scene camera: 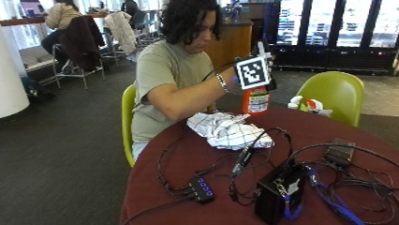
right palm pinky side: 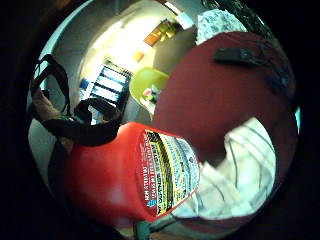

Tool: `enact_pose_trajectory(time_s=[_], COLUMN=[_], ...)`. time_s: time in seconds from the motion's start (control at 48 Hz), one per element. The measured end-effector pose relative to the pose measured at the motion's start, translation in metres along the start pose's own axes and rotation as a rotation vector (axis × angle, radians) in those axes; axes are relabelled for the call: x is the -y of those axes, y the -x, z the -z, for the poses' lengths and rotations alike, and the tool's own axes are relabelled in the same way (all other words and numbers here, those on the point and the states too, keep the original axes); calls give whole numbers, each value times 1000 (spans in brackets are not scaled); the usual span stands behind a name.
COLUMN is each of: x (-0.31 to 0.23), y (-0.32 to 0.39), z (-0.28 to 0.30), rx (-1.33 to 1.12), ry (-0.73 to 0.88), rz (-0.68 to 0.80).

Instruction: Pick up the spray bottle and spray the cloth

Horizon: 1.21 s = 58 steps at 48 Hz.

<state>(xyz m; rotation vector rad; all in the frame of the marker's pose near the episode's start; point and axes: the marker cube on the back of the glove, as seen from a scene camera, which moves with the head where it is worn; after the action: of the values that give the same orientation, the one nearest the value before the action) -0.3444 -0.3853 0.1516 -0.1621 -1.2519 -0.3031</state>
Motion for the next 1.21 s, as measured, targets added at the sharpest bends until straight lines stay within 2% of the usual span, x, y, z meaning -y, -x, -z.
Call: enact_pose_trajectory(time_s=[0.042,0.146,0.271,0.354,0.584,0.688,0.834,1.001,1.209], x=[1,26,18,5,18,18,12,-35,-89], y=[-16,-44,-61,-74,-63,-67,-78,-74,-48], z=[-9,-38,-64,-67,-70,-69,-58,-33,36], rx=[-2,31,21,-85,-15,-33,-90,-274,-785], ry=[17,-94,19,125,-10,-33,77,229,165], rz=[16,39,48,60,70,43,-74,-145,-159])
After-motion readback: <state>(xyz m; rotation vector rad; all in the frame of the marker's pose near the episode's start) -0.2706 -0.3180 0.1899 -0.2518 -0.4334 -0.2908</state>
